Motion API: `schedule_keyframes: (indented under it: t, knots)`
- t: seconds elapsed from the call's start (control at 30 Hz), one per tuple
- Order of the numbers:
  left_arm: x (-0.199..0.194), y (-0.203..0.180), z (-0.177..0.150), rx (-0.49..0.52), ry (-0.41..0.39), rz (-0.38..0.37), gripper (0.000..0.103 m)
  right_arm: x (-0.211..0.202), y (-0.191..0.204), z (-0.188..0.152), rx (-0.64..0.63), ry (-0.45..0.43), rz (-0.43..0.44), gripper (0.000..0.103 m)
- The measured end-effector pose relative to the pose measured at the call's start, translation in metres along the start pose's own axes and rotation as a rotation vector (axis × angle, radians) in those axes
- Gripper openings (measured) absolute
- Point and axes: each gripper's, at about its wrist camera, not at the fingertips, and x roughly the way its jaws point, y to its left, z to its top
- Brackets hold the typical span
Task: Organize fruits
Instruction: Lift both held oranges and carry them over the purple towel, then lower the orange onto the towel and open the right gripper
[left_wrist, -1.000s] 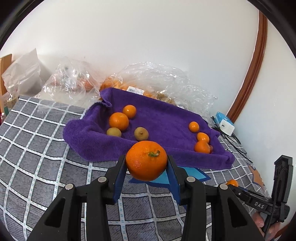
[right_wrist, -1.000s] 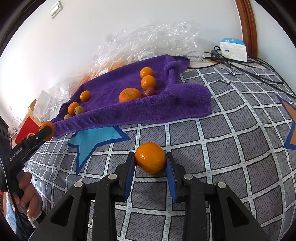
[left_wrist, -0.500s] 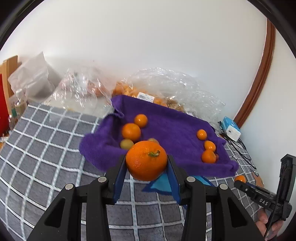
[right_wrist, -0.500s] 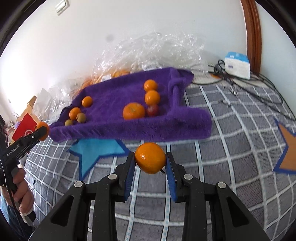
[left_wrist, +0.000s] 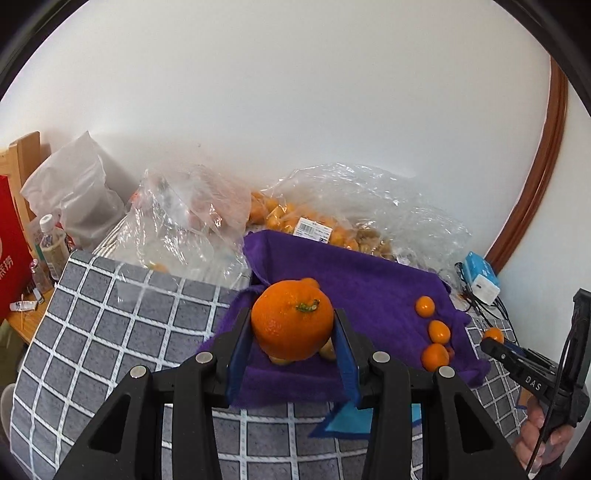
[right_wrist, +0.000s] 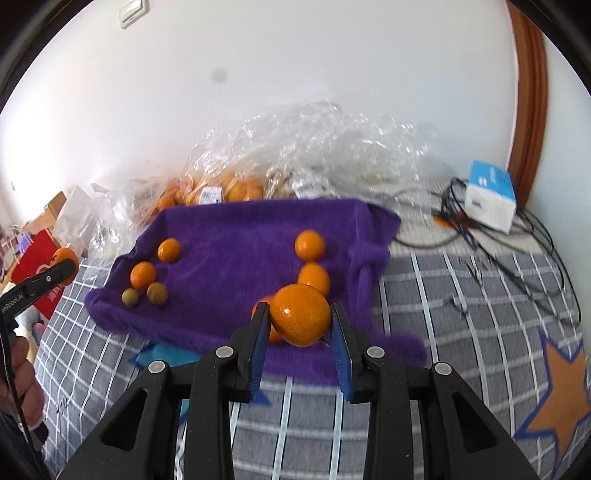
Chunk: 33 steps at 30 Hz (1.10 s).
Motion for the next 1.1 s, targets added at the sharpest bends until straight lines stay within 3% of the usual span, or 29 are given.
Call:
schedule_keyframes:
  t: [0.27,0.4,0.53,0.73,0.83,0.93,1.1]
  knots:
    - [0.027,0.011,0.016,0.014,0.048,0.042,0.040,0.062,0.014,0.025,-0.036,0.068,0.018,0.032]
    - [0.039,0.016,0.020,-0.005,0.082,0.018,0.040,0.094,0.032,0.024,-0.131,0.122,-0.005,0.032]
    - [0.050,0.016,0.021,-0.018,0.112,-0.012,0.040,0.108,0.034,0.021,-0.142,0.150,-0.010,0.032]
    - [0.075,-0.009,0.019,0.038,0.161,-0.052,0.041,0.112,0.036,0.014,-0.155,0.158,-0.006,0.034]
    - [0.089,-0.026,0.020,0.057,0.190,-0.072,0.041,0.102,0.033,0.014,-0.143,0.143,0.005,0.043]
    - [0.103,-0.040,0.022,0.085,0.213,-0.067,0.041,0.085,0.028,0.013,-0.145,0.098,0.005,0.049]
    - [0.128,-0.052,0.019,0.109,0.277,-0.050,0.041,0.065,0.008,0.009,-0.118,0.067,-0.027,0.049]
